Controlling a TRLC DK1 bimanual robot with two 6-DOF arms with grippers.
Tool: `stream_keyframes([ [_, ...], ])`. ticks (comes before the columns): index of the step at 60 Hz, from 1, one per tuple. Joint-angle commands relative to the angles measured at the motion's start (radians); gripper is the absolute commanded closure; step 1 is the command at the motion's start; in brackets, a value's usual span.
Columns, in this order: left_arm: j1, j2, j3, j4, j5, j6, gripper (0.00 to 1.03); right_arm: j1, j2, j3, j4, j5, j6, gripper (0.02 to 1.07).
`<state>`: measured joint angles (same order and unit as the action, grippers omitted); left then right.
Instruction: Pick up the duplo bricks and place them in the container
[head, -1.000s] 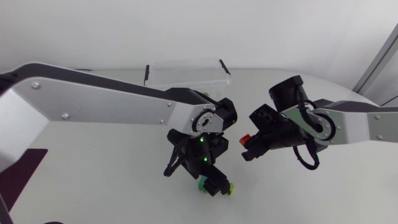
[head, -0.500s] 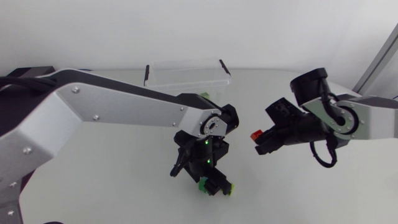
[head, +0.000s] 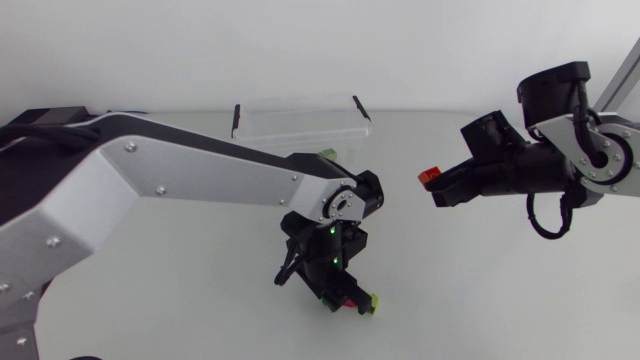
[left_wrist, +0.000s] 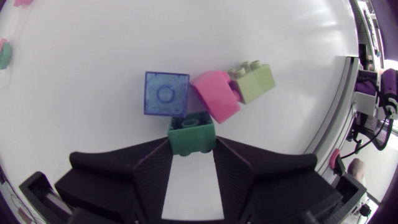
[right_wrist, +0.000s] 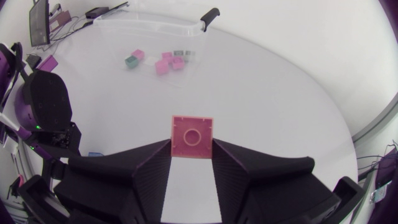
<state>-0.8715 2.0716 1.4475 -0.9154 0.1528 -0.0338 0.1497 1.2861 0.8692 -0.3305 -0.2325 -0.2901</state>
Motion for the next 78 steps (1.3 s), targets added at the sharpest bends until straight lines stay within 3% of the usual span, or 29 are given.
stream_keyframes([
  [1, 0.017, -0.045, -0.049, -0.017, 0.004, -0.009, 0.90, 0.014, -0.002, 0.053, 0.036, -0.004, 0.023, 0.75],
  [18, 0.140, -0.288, -0.144, -0.056, -0.022, 0.038, 0.90, 0.120, 0.154, 0.234, 0.096, 0.016, 0.088, 0.75],
  [35, 0.298, -0.432, -0.093, -0.057, -0.035, 0.103, 0.90, 0.206, 0.381, 0.436, 0.150, 0.068, 0.114, 0.75],
  [48, 0.387, -0.481, -0.061, 0.046, -0.033, 0.147, 0.90, 0.245, 0.524, 0.600, 0.148, 0.105, 0.111, 0.75],
  [62, 0.425, -0.525, -0.064, 0.247, -0.035, 0.172, 0.90, 0.252, 0.683, 0.783, 0.127, 0.127, 0.108, 0.73],
  [67, 0.434, -0.528, -0.084, 0.352, -0.038, 0.176, 0.90, 0.252, 0.742, 0.849, 0.104, 0.136, 0.108, 0.59],
  [72, 0.447, -0.524, -0.104, 0.460, -0.044, 0.178, 0.90, 0.246, 0.783, 0.903, 0.079, 0.140, 0.106, 0.29],
  [75, 0.457, -0.512, -0.105, 0.524, -0.045, 0.176, 0.90, 0.248, 0.786, 0.909, 0.076, 0.140, 0.105, 0.18],
  [78, 0.465, -0.496, -0.102, 0.566, -0.045, 0.176, 0.90, 0.248, 0.779, 0.909, 0.070, 0.144, 0.103, 0.14],
])
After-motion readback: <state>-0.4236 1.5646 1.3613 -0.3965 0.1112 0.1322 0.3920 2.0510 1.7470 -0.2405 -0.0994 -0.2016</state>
